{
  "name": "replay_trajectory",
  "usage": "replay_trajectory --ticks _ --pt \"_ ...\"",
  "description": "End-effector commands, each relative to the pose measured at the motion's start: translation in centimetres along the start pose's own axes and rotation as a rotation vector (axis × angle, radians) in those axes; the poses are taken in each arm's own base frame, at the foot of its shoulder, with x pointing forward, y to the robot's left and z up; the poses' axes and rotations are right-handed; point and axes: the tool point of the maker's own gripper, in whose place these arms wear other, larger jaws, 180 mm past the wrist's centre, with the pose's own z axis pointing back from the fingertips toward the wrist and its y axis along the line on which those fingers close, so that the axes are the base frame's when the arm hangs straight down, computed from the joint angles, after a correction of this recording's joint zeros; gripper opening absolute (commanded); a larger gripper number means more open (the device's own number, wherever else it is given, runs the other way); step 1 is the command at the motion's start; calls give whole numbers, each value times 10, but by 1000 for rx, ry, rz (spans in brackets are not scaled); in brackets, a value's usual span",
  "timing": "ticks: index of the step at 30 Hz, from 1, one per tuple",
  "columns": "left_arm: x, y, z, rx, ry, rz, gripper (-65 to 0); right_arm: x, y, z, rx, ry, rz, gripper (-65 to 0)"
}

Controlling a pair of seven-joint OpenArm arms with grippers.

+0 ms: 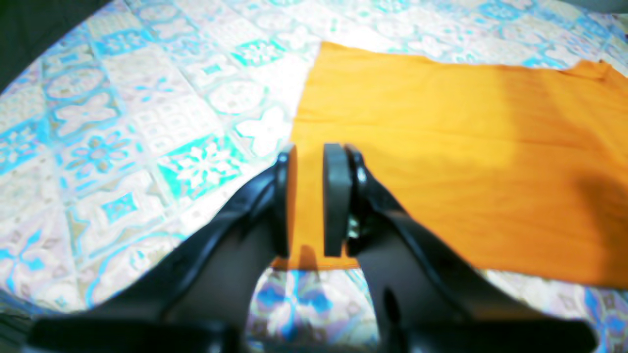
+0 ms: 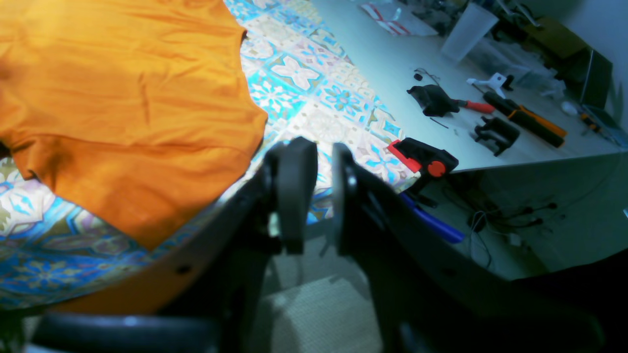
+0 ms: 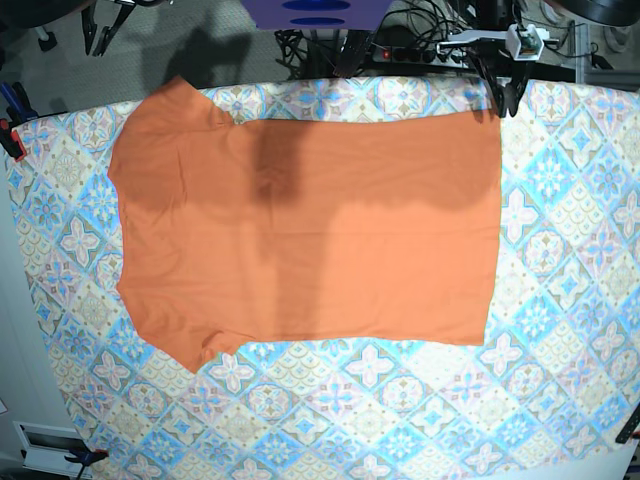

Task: Fold the T-shirt properly
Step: 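Move both grippers down toward the shoulder corners of the orange T-shirt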

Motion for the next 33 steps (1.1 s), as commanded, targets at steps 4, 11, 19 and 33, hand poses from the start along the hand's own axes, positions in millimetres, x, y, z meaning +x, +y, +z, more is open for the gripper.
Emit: replay_trajectory --ticks 4,11,19,33 --pt "14 -1 -1 -1 -30 2 -528 6 -4 4 -2 -20 12 -552" --pt "17 -2 -4 -4 -25 2 -304 6 -5 3 -5 -19 13 -551" --pt "20 -3 -8 -3 -40 4 -271 -6 -4 2 -5 44 11 -489" --pt "27 -9 -46 -22 -18 5 -271 -2 -5 -8 -4 56 15 -351"
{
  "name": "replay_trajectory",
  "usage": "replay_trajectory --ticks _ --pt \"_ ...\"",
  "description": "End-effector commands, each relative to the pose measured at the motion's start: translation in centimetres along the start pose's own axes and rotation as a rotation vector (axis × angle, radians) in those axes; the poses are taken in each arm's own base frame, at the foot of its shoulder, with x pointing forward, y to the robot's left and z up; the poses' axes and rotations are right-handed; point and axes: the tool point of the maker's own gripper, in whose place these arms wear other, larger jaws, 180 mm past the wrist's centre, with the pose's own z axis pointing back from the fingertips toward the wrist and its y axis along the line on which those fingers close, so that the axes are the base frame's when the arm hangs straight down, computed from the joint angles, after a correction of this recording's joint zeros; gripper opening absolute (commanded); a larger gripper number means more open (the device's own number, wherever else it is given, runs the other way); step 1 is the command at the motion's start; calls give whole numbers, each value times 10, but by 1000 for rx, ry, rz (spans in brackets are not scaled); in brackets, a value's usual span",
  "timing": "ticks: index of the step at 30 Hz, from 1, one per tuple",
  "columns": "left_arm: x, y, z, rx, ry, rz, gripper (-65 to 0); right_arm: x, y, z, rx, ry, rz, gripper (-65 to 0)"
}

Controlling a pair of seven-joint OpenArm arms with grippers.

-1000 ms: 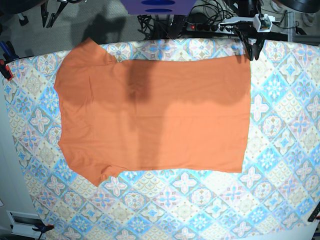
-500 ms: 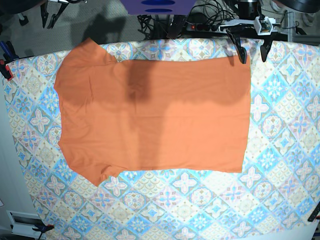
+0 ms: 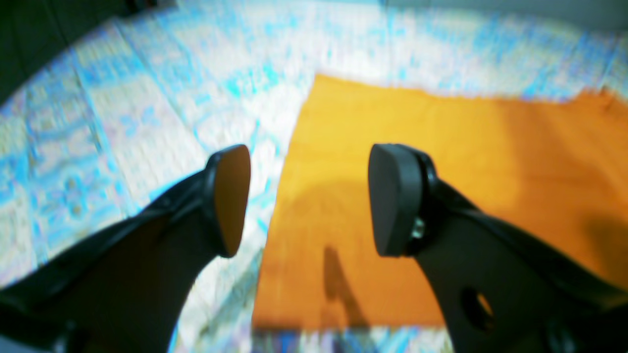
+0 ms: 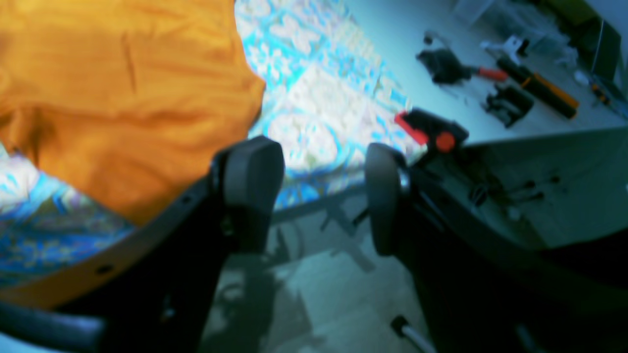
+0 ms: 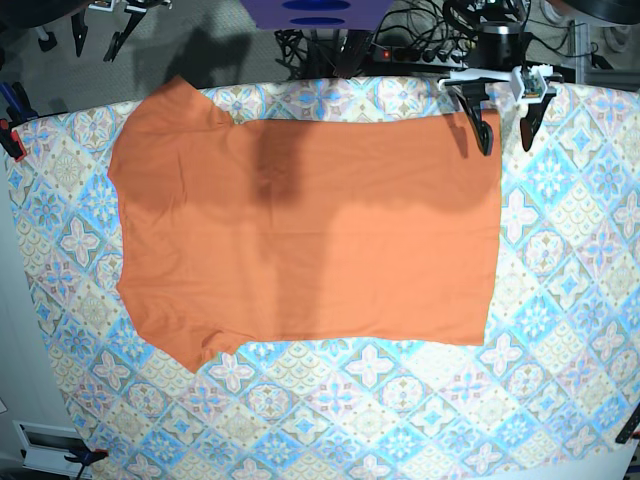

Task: Fold the T-shirt properly
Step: 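Move both grippers down toward the shoulder corners of the orange T-shirt, then position both open grippers at the shirt's shoulder edges near the collar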

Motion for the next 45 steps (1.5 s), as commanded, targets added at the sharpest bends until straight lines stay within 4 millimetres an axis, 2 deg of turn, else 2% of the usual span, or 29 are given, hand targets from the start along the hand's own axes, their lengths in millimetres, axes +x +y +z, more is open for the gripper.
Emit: replay_trajectory --ticks 1,8,14,18,22,26,31,36,45 --pt "16 -2 -2 -12 -42 2 -271 7 -6 1 -5 -14 14 -351" --pt "24 -32 -3 -176 15 7 -271 10 -7 -23 -7 147 17 -351" --pt "34 -39 1 -291 93 31 -271 23 -6 -34 -2 182 18 -351" --pt "44 -16 0 -341 146 33 -271 25 -4 -45 -9 213 10 -351" --pt "54 30 -5 -288 207 13 -271 15 -1 -52 -16 277 -6 -351" --pt "55 51 -4 -231 233 -22 -269 13 2 -53 -10 294 -11 -351" --pt "41 59 -2 -197 300 -103 -265 18 4 -56 -7 279 -15 -351" --pt "30 62 2 -166 343 -137 -268 21 16 -59 35 270 -19 -351" --pt "23 58 6 -146 350 -104 -271 15 25 -66 45 329 -39 -351"
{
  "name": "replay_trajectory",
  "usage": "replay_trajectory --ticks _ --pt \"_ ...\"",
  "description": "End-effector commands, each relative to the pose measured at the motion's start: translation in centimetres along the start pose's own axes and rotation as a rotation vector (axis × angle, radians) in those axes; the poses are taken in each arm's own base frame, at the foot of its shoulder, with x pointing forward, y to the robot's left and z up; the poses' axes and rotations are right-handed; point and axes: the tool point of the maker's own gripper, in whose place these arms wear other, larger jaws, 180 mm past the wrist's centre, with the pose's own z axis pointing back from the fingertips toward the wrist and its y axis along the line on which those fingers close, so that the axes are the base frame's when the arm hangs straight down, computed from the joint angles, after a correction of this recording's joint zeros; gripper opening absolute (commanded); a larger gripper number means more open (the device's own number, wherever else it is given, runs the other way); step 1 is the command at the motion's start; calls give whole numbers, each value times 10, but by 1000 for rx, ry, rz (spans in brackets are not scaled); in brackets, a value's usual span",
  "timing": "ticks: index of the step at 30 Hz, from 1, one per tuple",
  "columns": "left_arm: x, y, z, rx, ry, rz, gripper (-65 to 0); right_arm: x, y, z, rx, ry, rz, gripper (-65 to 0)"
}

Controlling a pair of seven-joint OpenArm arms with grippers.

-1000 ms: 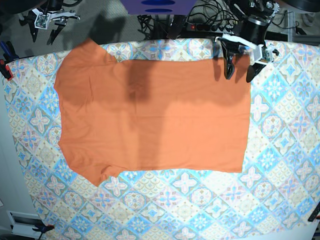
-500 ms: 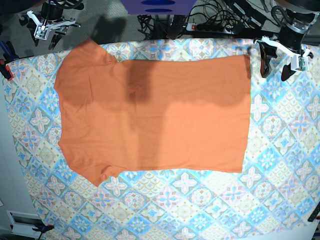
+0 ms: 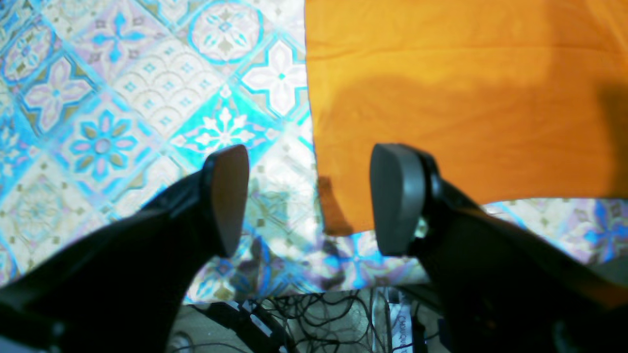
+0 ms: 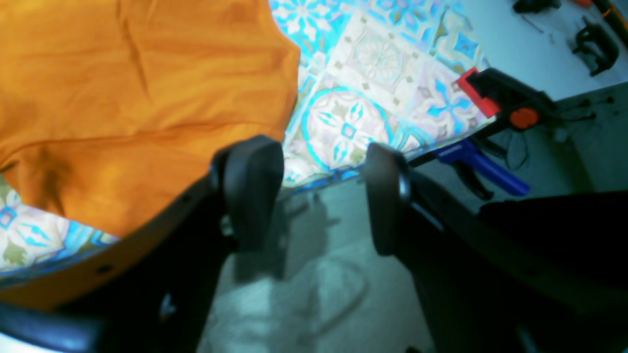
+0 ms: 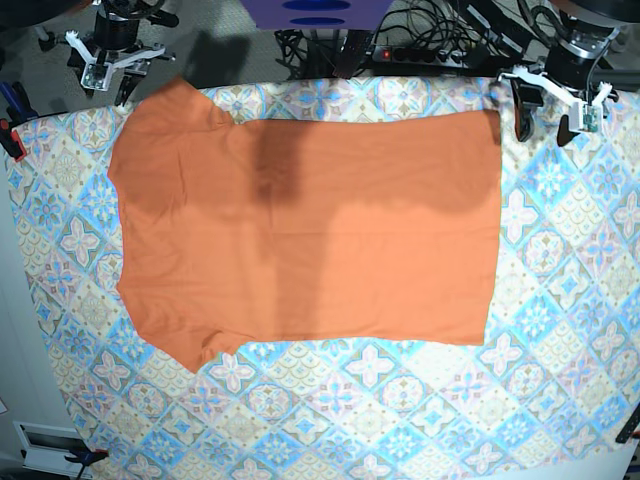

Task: Fold the T-shirt properly
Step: 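Position both open grippers at the shirt's shoulder edges near the collar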

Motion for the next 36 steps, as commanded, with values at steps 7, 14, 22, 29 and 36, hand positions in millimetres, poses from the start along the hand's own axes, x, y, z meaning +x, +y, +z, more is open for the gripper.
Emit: replay_trajectory --ticks 7,14,22,29,36 --pt "10 0 3 -4 -39 -10 -271 12 -3 -2 -12 -23 7 -352" --pt "11 0 2 -6 -41 -15 -271 20 2 -5 -16 -46 118 -353" --pt "14 0 0 -4 -50 -13 -271 22 5 -7 -29 -53 92 -354" --pt "4 -10 -25 39 53 -176 -271 26 6 -11 -31 -59 85 -355" --pt "2 -14 -42 117 115 -251 -271 19 10 -19 -32 59 64 -355"
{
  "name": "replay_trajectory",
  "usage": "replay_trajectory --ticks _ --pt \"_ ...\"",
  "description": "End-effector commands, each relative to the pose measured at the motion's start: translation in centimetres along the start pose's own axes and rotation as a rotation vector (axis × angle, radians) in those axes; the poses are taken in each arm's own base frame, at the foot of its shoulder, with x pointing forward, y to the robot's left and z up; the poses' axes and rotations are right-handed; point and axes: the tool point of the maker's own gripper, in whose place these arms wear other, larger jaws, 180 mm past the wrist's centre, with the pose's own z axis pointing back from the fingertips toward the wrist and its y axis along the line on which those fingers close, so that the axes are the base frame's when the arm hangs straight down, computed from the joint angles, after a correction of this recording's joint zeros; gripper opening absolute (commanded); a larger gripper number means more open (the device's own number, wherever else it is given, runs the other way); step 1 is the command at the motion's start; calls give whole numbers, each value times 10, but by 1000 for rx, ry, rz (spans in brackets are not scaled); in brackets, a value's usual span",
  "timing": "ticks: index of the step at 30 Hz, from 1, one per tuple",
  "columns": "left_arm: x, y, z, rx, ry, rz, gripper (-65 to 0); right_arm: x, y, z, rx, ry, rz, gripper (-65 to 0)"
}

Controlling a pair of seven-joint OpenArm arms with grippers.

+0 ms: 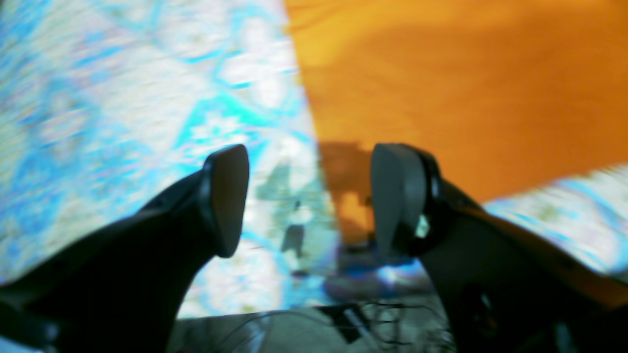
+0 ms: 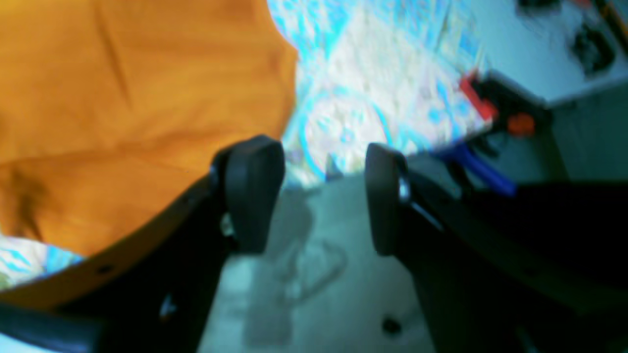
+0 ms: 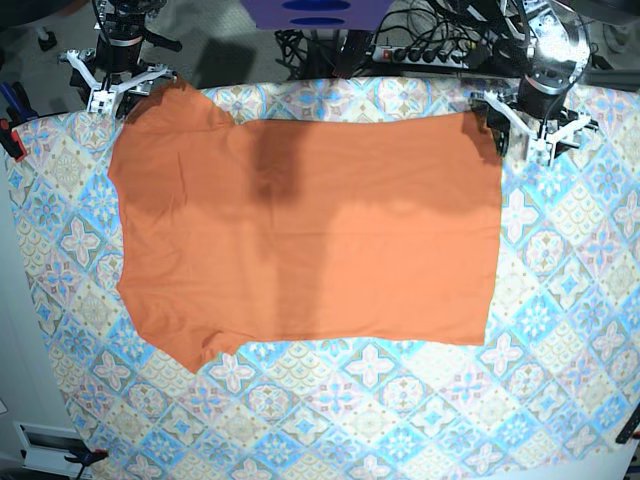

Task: Fold the T-shirt properly
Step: 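Position both open grippers at the shirt's shoulder edges near the collar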

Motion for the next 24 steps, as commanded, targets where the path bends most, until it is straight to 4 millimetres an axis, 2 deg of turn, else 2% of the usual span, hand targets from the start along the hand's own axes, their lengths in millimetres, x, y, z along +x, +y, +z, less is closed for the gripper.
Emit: replay_trajectory --ticks 1,6,10,13,16,19,22,24 --pt "9 2 3 7 -36 2 -271 15 0 -3 -3 -34 -2 -355" --pt "12 0 3 -6 -54 21 -272 17 4 -12 1 36 -25 -355" --pt "13 0 3 -13 -63 41 -272 20 30 -17 150 93 -79 -355" --pt "8 -2 0 -22 -50 50 -272 23 21 -24 179 143 -222 -355" --pt "6 -1 0 -23 -47 46 -272 31 4 -30 234 165 -270 -355" --pt "-6 3 -7 -46 -4 49 -272 44 -17 -33 257 149 -320 -355" --pt "-10 16 -16 -74 45 63 -281 51 -32 -34 272 144 -357 -355" --pt "-14 27 -16 -93 92 64 -317 53 -33 -33 290 157 -383 -355"
